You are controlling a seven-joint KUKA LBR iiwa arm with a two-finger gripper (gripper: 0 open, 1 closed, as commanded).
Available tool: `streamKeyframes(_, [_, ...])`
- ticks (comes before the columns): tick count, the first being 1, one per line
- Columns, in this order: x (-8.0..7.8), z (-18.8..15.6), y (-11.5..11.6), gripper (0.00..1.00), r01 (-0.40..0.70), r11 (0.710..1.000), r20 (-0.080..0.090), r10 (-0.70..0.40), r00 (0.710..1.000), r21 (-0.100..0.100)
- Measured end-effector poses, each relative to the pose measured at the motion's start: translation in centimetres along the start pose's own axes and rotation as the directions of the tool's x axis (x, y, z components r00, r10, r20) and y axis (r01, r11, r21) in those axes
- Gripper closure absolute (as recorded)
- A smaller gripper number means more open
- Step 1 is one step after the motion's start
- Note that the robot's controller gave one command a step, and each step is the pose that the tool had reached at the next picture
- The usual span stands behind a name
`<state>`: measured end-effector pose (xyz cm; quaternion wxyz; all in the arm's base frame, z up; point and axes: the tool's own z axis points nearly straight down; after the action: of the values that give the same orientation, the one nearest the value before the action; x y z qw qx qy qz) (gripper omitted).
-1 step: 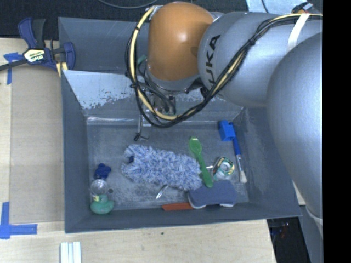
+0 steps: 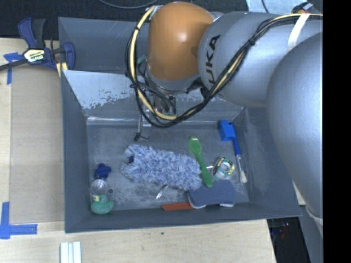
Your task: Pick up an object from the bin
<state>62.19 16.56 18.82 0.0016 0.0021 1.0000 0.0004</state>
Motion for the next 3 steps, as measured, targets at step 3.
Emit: streamKeyframes(3, [4.2,0.8,-3.9,0.00,-0.045,0.999,0.004,0.045,0.999,-0.002])
